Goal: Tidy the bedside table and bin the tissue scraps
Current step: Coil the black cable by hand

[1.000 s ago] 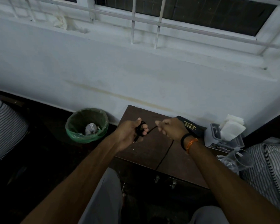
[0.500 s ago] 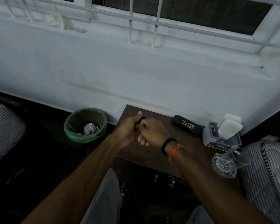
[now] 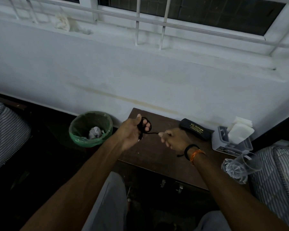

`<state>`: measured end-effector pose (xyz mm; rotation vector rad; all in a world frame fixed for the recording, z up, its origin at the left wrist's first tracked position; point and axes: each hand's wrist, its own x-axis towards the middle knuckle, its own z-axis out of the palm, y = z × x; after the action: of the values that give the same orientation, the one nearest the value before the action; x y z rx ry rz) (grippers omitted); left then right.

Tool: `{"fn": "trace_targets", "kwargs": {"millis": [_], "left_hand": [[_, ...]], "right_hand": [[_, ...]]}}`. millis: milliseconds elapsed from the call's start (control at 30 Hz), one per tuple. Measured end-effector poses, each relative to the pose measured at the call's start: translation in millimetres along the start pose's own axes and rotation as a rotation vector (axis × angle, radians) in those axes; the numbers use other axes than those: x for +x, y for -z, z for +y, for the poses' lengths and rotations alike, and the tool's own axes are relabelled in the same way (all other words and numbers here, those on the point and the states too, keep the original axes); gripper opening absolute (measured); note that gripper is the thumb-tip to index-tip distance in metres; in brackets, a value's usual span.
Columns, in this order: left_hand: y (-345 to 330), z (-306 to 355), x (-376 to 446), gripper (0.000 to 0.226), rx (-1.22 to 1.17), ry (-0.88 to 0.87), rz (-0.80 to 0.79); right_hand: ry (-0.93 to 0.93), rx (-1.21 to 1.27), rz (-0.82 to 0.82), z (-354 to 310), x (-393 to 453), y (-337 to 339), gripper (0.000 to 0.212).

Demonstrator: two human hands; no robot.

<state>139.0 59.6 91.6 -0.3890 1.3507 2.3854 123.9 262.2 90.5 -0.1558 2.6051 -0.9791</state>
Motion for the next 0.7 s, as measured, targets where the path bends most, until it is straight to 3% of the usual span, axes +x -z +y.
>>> {"fn": "trace_targets", "kwargs": {"millis": [233,400,500,600,700], "left_hand": [[-1,-21,0,0.041,0.351,0.091,-0.016],[-17,-29,1,0.044,0.487,0.007,0.021],[-23,-27,-1,0.057,0.416,-0.016,0.039],[-18,-20,0,0.078,0.223,0.057,-0.044],[-12,-17,1,0.068,0.102,0.033,-0.094]], "right_hand": [[-0.043,0.039,0.2,-25,14,19,0.036],[-0.033,0.084,0.252,-54,11,6,0.039],[-0.03,0.138,0.196,-63,4,1,0.035],[0.1,0.038,0.115,-69,-10,-5,0.032],[0.223,-0.13,0.13,-63,-24,-20,0.029]]}}
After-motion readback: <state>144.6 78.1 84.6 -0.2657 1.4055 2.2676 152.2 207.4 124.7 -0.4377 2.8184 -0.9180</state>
